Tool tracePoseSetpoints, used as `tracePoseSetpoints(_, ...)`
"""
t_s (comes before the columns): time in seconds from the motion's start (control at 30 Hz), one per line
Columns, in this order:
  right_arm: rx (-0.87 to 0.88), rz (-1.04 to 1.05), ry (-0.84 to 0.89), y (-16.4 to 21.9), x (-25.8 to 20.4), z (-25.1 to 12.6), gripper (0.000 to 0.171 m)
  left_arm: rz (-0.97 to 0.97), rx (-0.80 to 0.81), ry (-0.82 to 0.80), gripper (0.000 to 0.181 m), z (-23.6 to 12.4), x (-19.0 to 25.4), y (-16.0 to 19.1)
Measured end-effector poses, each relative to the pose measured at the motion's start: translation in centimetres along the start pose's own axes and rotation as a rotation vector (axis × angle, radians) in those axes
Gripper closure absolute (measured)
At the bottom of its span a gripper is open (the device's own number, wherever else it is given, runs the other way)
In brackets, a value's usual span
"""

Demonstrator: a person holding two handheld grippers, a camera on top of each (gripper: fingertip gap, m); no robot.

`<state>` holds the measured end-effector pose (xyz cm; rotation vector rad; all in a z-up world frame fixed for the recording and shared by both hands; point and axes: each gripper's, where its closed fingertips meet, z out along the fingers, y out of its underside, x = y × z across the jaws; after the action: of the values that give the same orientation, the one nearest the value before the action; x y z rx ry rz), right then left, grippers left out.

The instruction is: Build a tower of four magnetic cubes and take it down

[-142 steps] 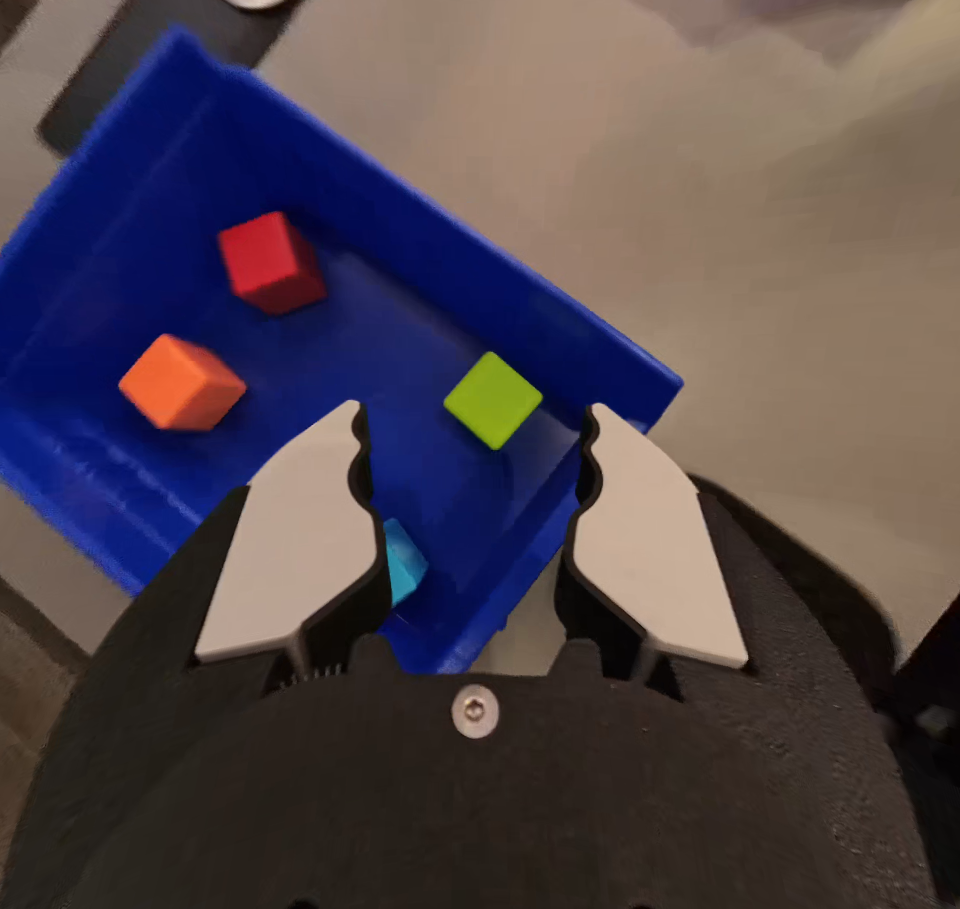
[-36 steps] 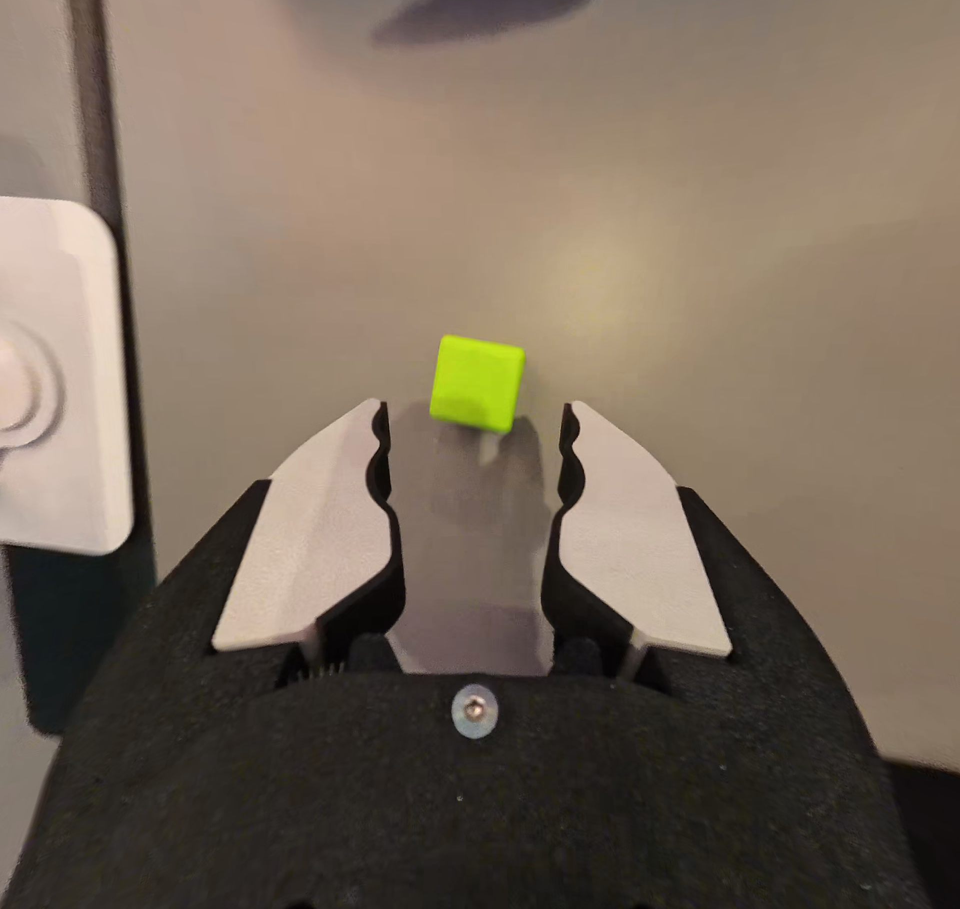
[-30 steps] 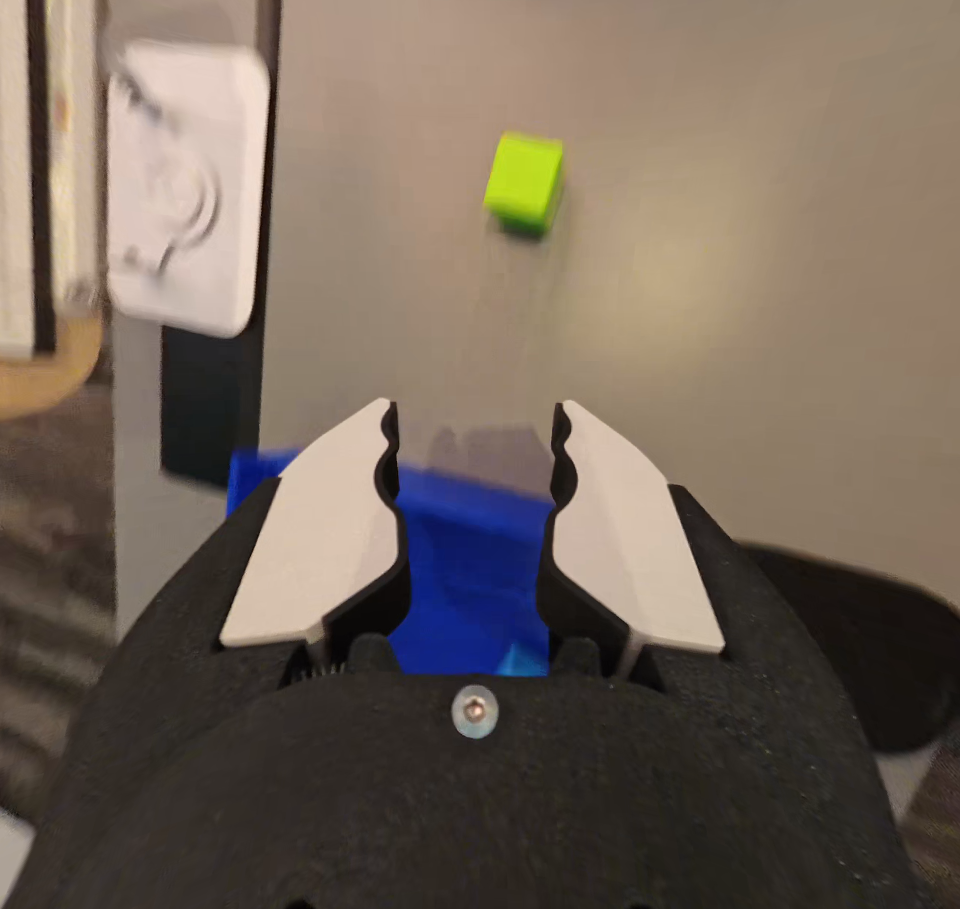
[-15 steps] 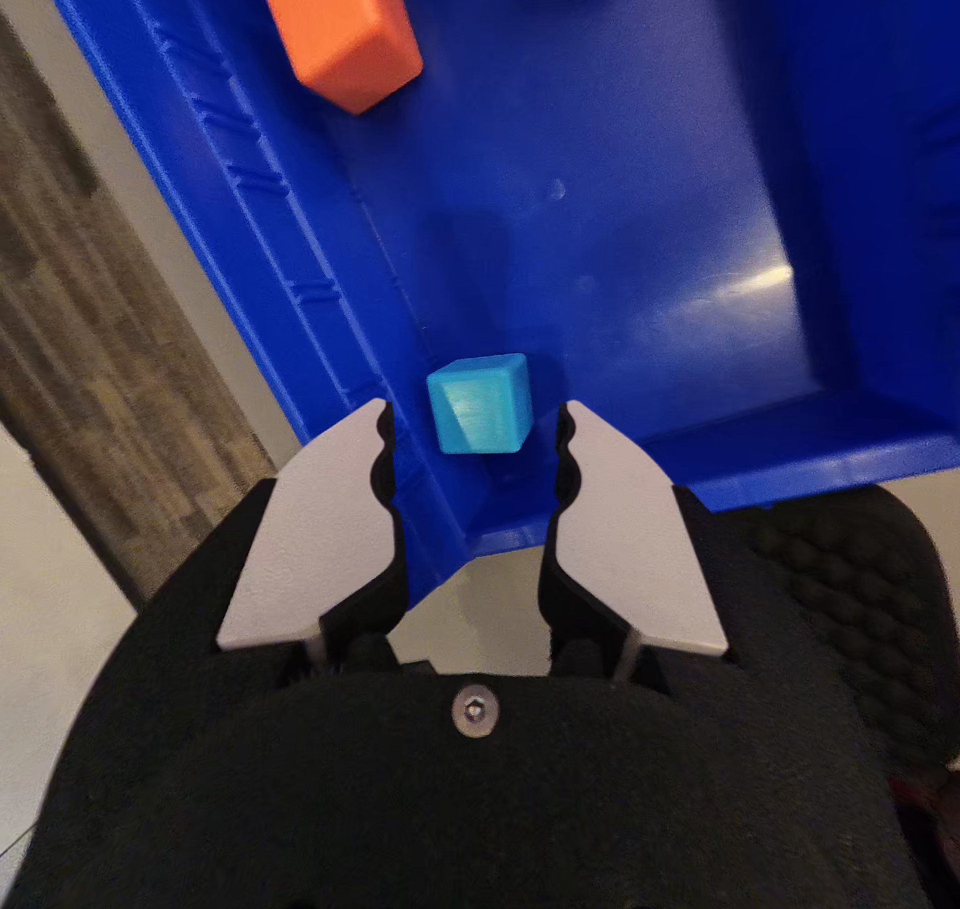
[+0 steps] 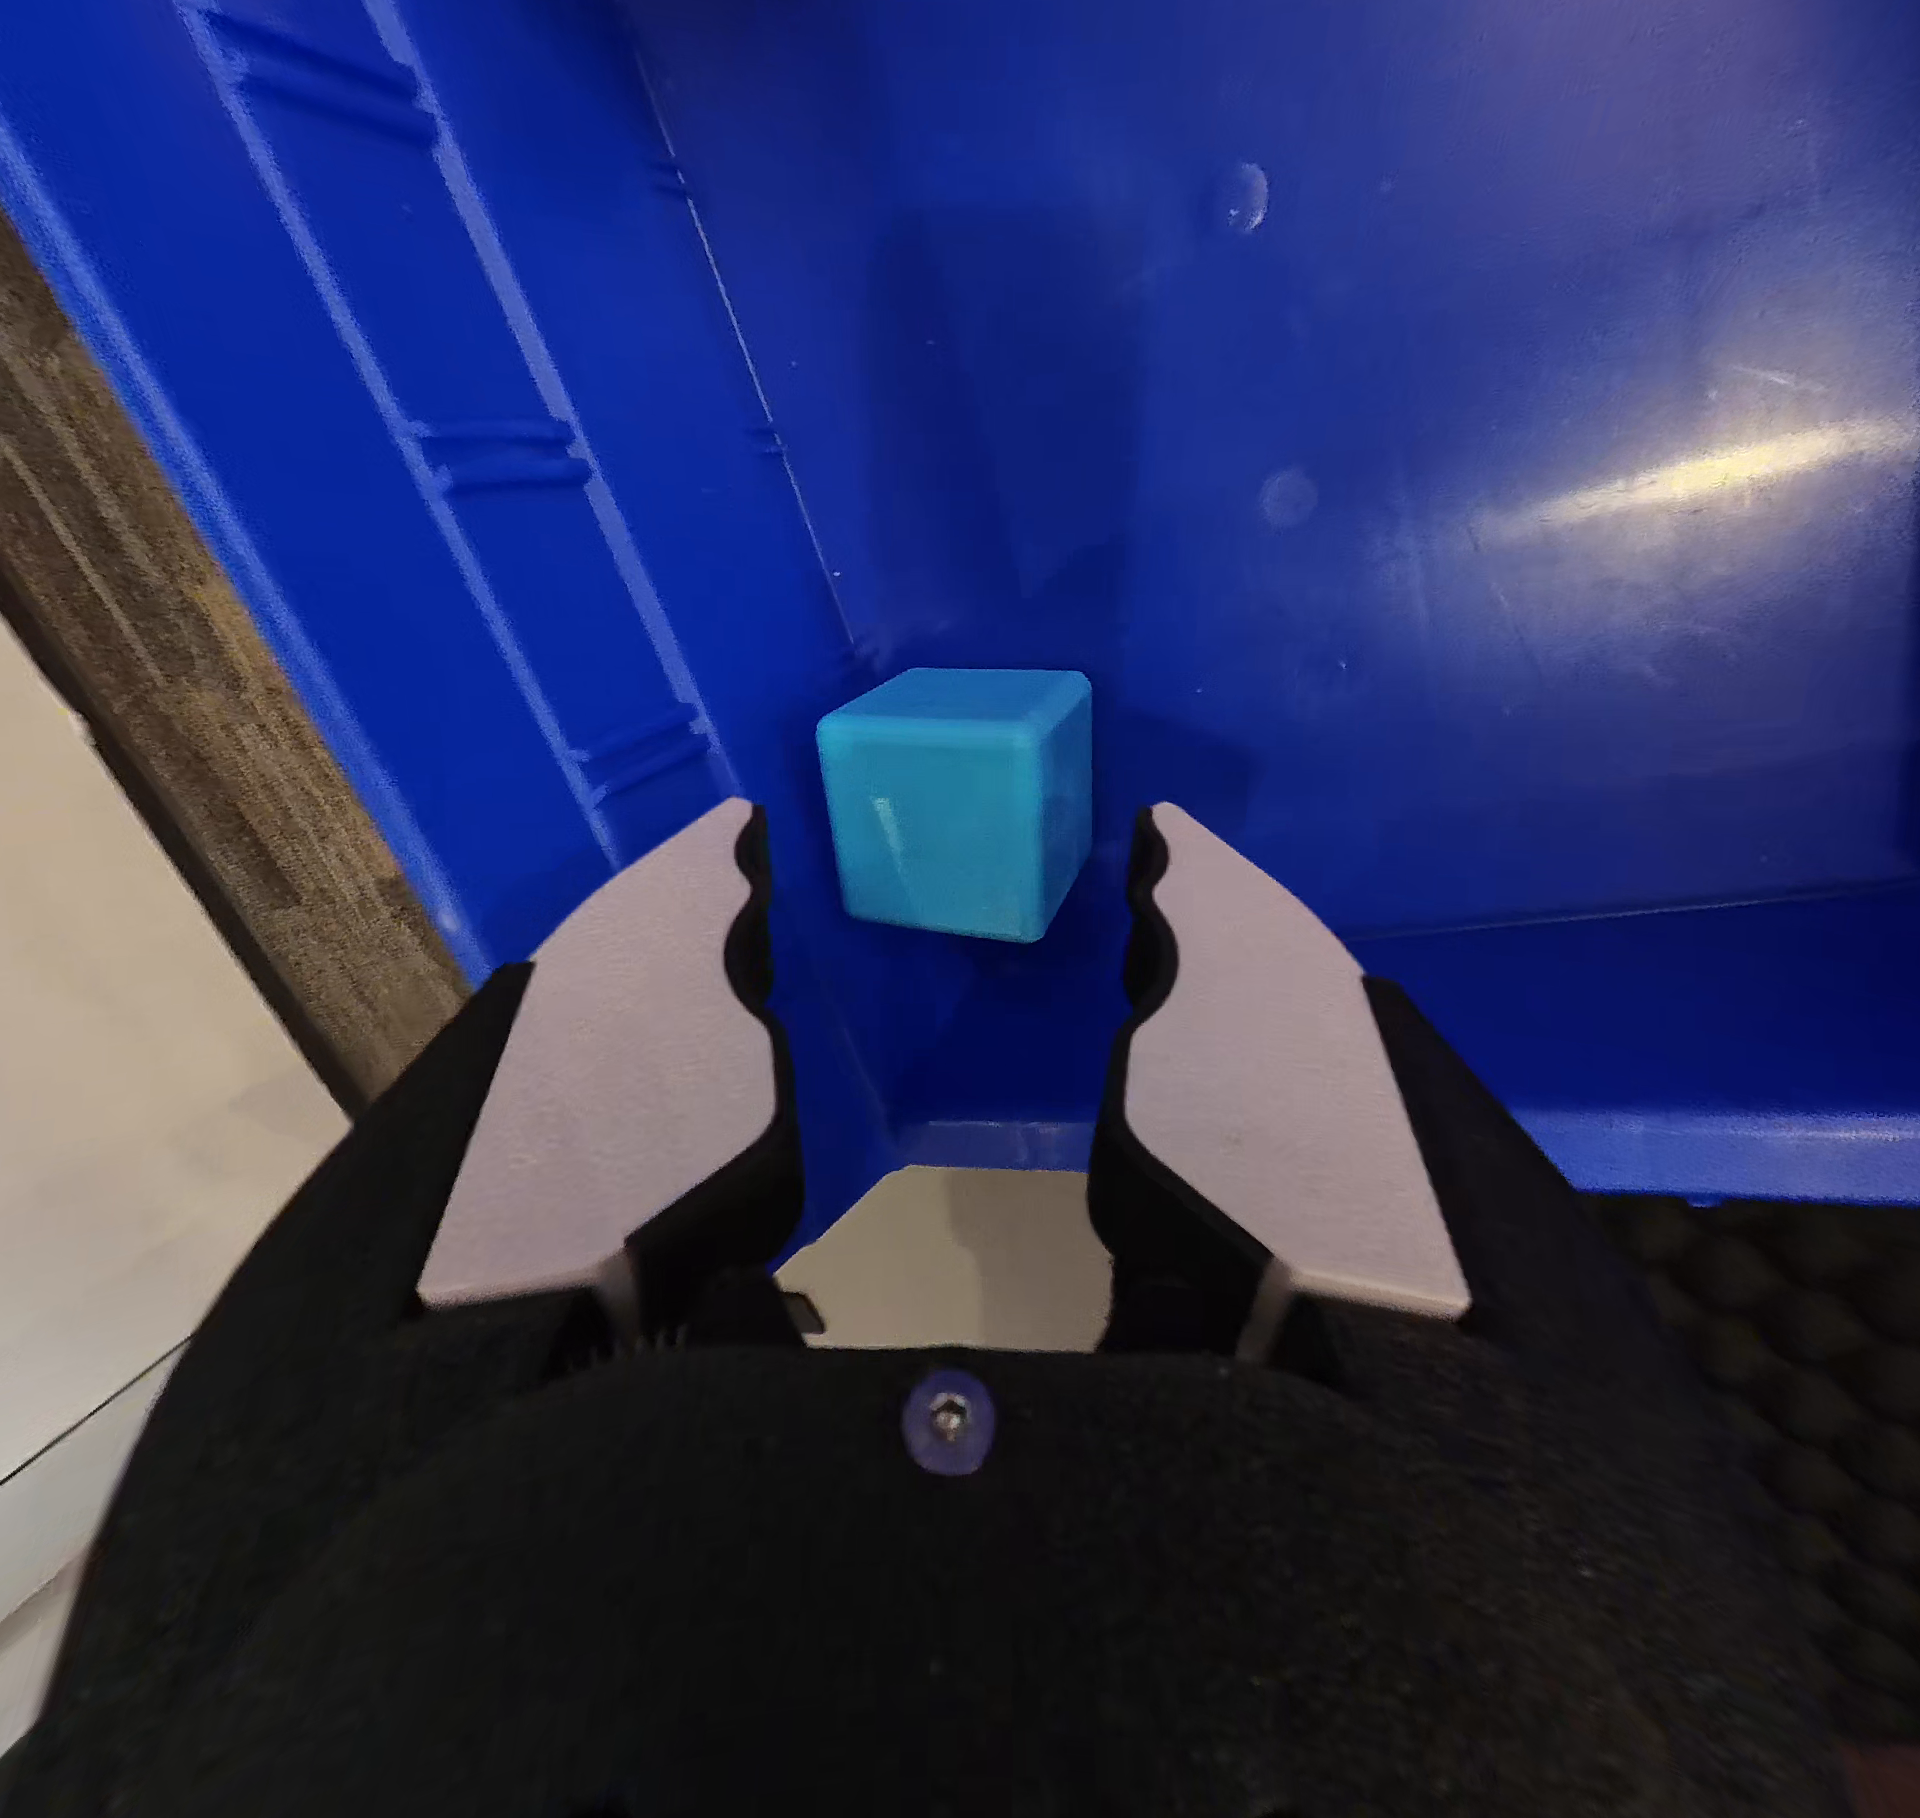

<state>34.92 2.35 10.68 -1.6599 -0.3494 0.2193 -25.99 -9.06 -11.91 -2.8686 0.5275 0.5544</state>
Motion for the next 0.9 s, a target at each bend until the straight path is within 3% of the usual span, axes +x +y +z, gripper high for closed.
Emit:
tracePoseSetpoints(0.1, 0.002, 0.003, 0.0, 0.0, 0.0, 0.0, 0.088, -0.029, -0.007, 0.075, 0.114, 0.2, 1.2, 0.0)
tracePoseSetpoints(0.3, -0.002, 0.003, 0.001, 0.1, 0.1, 0.1, 0.088, 0.022, -0.003, 0.058, 0.113, 0.0, 1.9, -0.1)
tracePoseSetpoints(0.47, -0.005, -0.003, 0.005, 0.2, 0.1, 0.3, 0.088, 0.073, 0.046, 0.123, 0.121, -1.2, 3.4, -1.0)
tracePoseSetpoints(0.6, -0.01, -0.008, 0.002, 0.3, -0.1, 0.4, 0.088, 0.103, 0.084, 0.109, 0.112, -2.0, 1.2, -2.1)
tracePoseSetpoints(0.73, -0.011, -0.012, 0.0, 0.4, 0.0, 0.4, 0.088, 0.231, 0.045, 0.289, 0.108, -1.5, 2.5, -1.4)
tracePoseSetpoints(0.9, -0.016, -0.02, 0.002, 0.5, 0.0, 0.5, 0.088, 0.481, 0.038, 0.358, 0.105, -1.6, 3.1, -0.7)
